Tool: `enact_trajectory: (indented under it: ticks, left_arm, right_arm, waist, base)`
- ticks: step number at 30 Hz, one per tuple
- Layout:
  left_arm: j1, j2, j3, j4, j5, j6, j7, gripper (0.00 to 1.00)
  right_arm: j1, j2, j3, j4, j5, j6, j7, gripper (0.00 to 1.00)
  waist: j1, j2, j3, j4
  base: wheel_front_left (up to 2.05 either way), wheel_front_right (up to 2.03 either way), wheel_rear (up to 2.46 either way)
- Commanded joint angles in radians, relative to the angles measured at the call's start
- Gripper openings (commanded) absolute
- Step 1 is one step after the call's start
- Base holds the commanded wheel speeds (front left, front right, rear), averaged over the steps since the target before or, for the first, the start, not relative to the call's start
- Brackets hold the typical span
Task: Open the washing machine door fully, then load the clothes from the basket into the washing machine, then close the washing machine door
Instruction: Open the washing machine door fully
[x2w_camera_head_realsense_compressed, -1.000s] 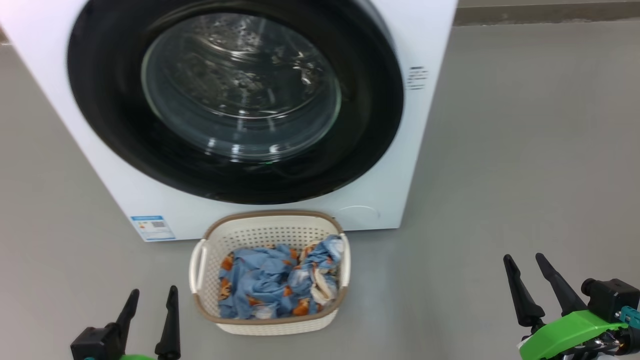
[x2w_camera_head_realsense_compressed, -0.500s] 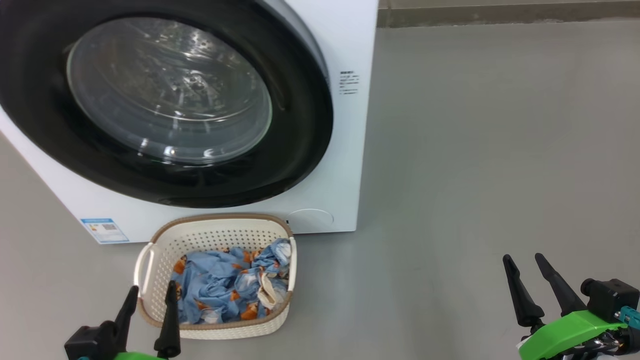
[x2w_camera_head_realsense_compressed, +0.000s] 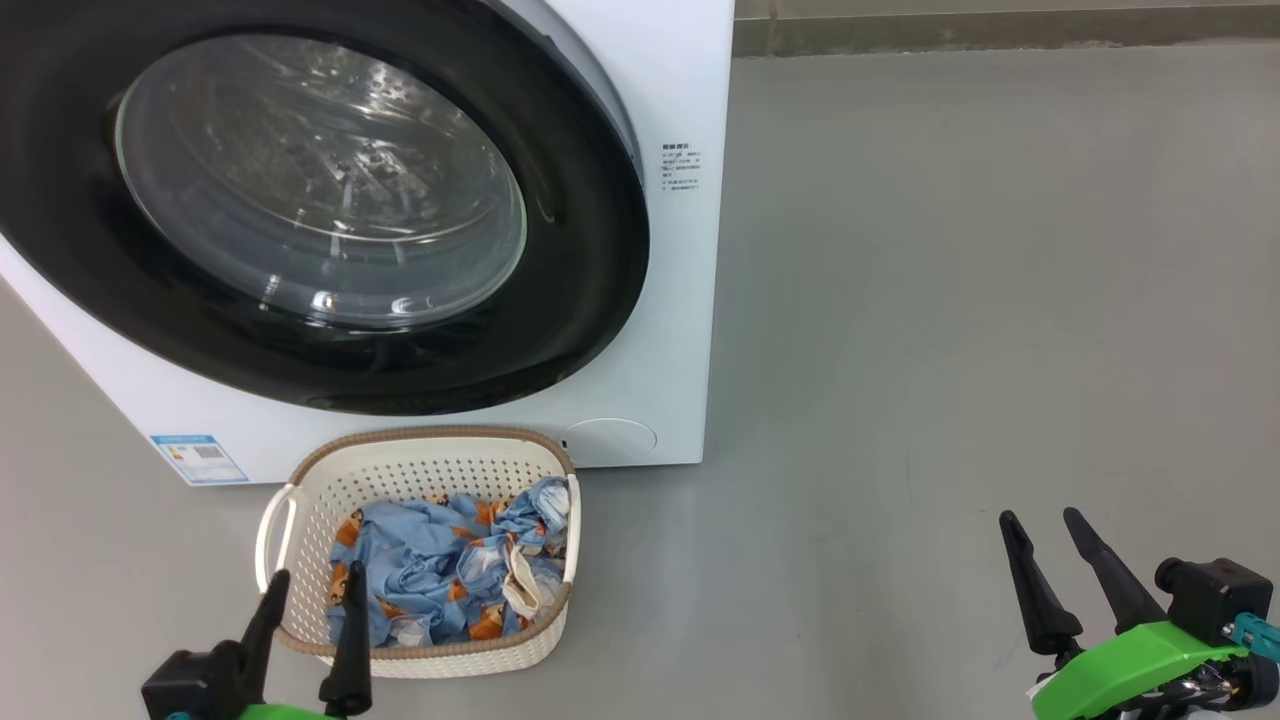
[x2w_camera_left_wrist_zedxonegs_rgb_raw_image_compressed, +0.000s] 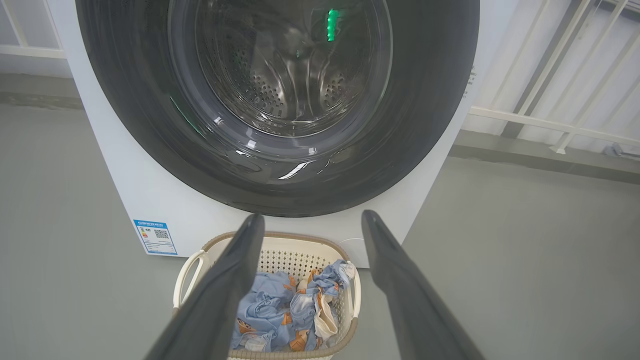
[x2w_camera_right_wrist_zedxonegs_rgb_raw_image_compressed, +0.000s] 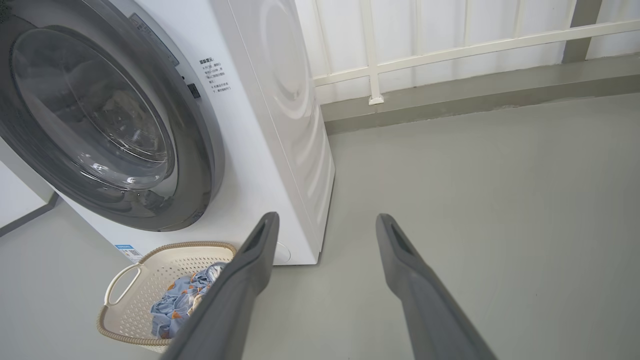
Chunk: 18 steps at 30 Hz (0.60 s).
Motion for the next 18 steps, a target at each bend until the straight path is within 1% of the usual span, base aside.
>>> enact_trajectory:
  ticks: [1, 2, 3, 4, 5, 6, 7, 8, 15, 18]
  left_arm:
    - [-0.027, 0.013, 0.027, -0.03, -0.003, -0.002, -0.007, 1.0]
    - [-0.026, 0.011, 0.025, -0.03, -0.003, -0.002, -0.007, 1.0]
    - [-0.023, 0.009, 0.024, -0.031, -0.003, -0.002, -0.007, 1.0]
    - [-0.023, 0.009, 0.024, -0.031, -0.003, -0.002, -0.007, 1.0]
    - [-0.019, 0.007, 0.023, -0.031, -0.005, -0.002, -0.007, 1.0]
    - [-0.016, 0.004, 0.023, -0.032, -0.006, -0.002, -0.007, 1.0]
    - [-0.013, 0.001, 0.022, -0.033, -0.008, -0.002, -0.007, 1.0]
    - [-0.01, -0.001, 0.022, -0.034, -0.011, -0.002, -0.007, 1.0]
    - [-0.002, -0.016, 0.007, -0.038, -0.018, -0.002, -0.007, 1.0]
    - [-0.002, -0.02, 0.005, -0.053, -0.023, -0.002, -0.007, 1.0]
  right_arm:
    - [-0.033, -0.007, 0.018, -0.026, 0.009, 0.002, -0.012, 0.88]
    - [-0.036, -0.004, 0.018, -0.028, 0.012, 0.002, -0.012, 0.5]
    - [-0.04, -0.001, 0.02, -0.028, 0.016, 0.002, -0.012, 0.43]
    - [-0.04, -0.001, 0.02, -0.028, 0.016, 0.002, -0.012, 0.43]
    - [-0.044, 0.003, 0.021, -0.029, 0.021, 0.002, -0.012, 0.33]
    - [-0.05, 0.009, 0.022, -0.031, 0.03, 0.002, -0.012, 0.17]
    - [-0.056, 0.015, 0.023, -0.033, 0.043, 0.002, -0.012, 0.05]
    - [-0.062, 0.02, 0.023, -0.033, 0.056, 0.002, -0.012, 0.0]
    - [-0.123, 0.043, 0.03, -0.04, 0.137, 0.002, -0.012, 0.0]
    - [-0.163, 0.06, 0.023, -0.047, 0.201, 0.002, -0.012, 0.0]
  waist:
    - [0.0, -0.0001, 0.0, 0.001]
    - [0.0, -0.0001, 0.0, 0.001]
    - [0.0, -0.0001, 0.0, 0.0]
    - [0.0, -0.0001, 0.0, 0.0]
    - [0.0, -0.0001, -0.001, -0.001]
    - [0.0, -0.0001, -0.001, -0.002]
    - [0.0, -0.0001, -0.002, -0.002]
    - [0.0, -0.0001, -0.003, -0.002]
    - [0.0, -0.0001, 0.002, 0.003]
    - [0.0, -0.0001, 0.01, 0.004]
  base:
    - [0.0, 0.0, 0.0]
    - [0.0, 0.0, 0.0]
    - [0.0, 0.0, 0.0]
    - [0.0, 0.0, 0.0]
    - [0.0, 0.0, 0.0]
    - [0.0, 0.0, 0.0]
    - [0.0, 0.0, 0.0]
    - [0.0, 0.0, 0.0]
    - [0.0, 0.0, 0.0]
    - [0.0, 0.0, 0.0]
